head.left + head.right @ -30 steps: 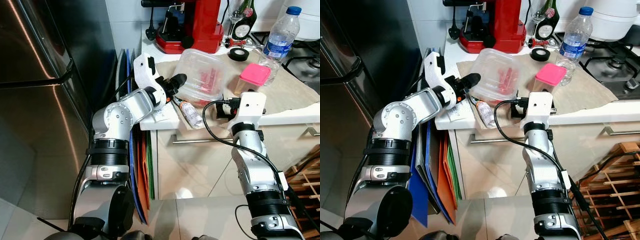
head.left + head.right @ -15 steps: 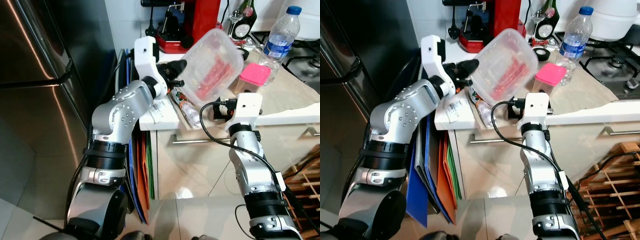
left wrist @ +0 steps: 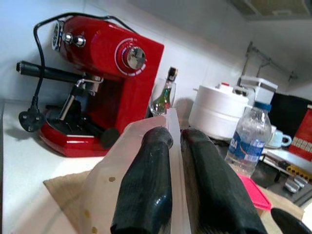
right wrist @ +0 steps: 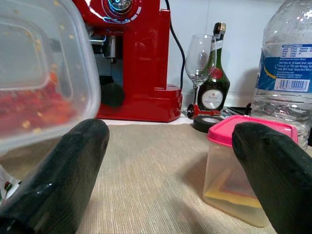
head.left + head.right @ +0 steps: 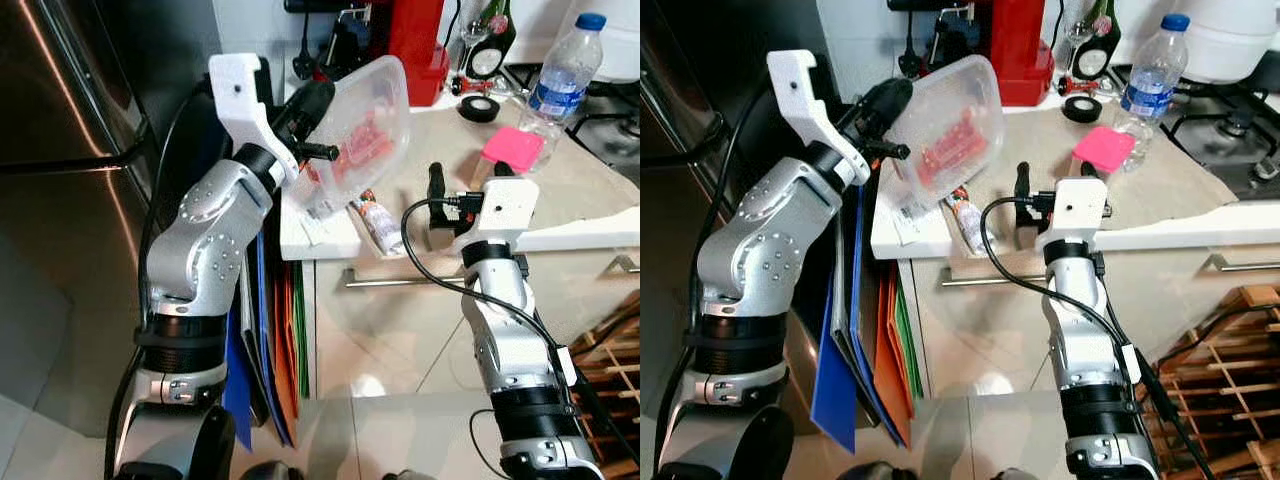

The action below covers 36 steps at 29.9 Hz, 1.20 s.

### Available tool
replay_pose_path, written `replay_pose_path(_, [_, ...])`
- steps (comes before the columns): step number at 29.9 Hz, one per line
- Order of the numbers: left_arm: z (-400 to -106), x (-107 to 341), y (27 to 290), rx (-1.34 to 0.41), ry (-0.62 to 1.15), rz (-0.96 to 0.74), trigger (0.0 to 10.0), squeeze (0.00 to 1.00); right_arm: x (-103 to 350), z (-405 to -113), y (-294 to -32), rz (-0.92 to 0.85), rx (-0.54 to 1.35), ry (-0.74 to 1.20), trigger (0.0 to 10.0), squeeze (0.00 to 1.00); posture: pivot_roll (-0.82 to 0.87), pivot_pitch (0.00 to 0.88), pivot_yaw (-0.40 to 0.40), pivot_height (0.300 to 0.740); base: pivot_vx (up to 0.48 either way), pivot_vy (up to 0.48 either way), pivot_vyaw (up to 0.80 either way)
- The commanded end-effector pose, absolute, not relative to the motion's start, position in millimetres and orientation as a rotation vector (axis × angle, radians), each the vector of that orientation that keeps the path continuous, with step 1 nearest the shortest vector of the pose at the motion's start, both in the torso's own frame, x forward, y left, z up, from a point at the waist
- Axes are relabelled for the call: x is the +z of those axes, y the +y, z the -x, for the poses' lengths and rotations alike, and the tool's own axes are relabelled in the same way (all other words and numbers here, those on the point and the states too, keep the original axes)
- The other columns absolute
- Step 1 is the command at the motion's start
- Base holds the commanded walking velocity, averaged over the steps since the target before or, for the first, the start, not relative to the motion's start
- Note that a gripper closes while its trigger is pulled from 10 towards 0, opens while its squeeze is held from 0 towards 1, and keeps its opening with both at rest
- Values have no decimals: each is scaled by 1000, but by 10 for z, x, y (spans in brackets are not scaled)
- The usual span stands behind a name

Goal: Restocking fridge

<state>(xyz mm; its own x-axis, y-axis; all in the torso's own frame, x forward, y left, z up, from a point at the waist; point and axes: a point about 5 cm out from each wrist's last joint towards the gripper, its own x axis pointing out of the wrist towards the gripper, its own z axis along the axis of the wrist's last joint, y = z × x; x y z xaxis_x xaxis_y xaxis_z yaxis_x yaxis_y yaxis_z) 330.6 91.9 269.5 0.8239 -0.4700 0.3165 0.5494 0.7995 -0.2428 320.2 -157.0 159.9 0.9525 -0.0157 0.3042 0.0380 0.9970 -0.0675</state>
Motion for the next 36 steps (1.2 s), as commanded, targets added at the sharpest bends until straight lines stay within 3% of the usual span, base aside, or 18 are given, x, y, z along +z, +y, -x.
replay_pose_path(1, [-3264,2764,952,-537,-298,327,0,0,1607,-3218,-1530,66,-8,-314,10000,0,-2,0,31,740,0,0,0])
replay_pose_path(5, [-3239,2805,976,-517,-336,297,0,0,1604,-3218,-1527,67,-5,-315,10000,0,-1,0,30,740,0,0,0])
replay_pose_path(7, [-3139,2900,1045,-458,-456,114,0,0,1585,-3204,-1541,71,-6,-315,10000,0,2,0,29,740,0,0,0])
replay_pose_path(9, [-3090,2906,1084,-435,-496,51,0,0,1574,-3194,-1549,74,-7,-314,10000,0,2,0,29,740,0,0,0])
replay_pose_path(26, [-3105,2610,1026,-433,-379,49,0,0,1540,-3192,-1500,71,6,-308,10000,0,9,0,27,740,0,0,0])
replay_pose_path(27, [-3112,2592,1015,-437,-364,40,4078,0,1538,-3192,-1501,71,6,-308,10000,0,8,0,27,740,0,0,0])
replay_pose_path(28, [-3117,2579,1007,-440,-354,33,4078,0,1537,-3192,-1501,72,6,-307,10000,0,8,0,27,740,0,0,0])
replay_pose_path(29, [-3128,2554,997,-438,-343,6,10000,0,1537,-3193,-1500,72,4,-307,10000,0,9,0,27,740,0,0,0])
replay_pose_path(36, [-3164,2566,988,-445,-353,-26,10000,0,1542,-3202,-1507,88,-14,-307,10000,0,5,0,30,740,0,0,0])
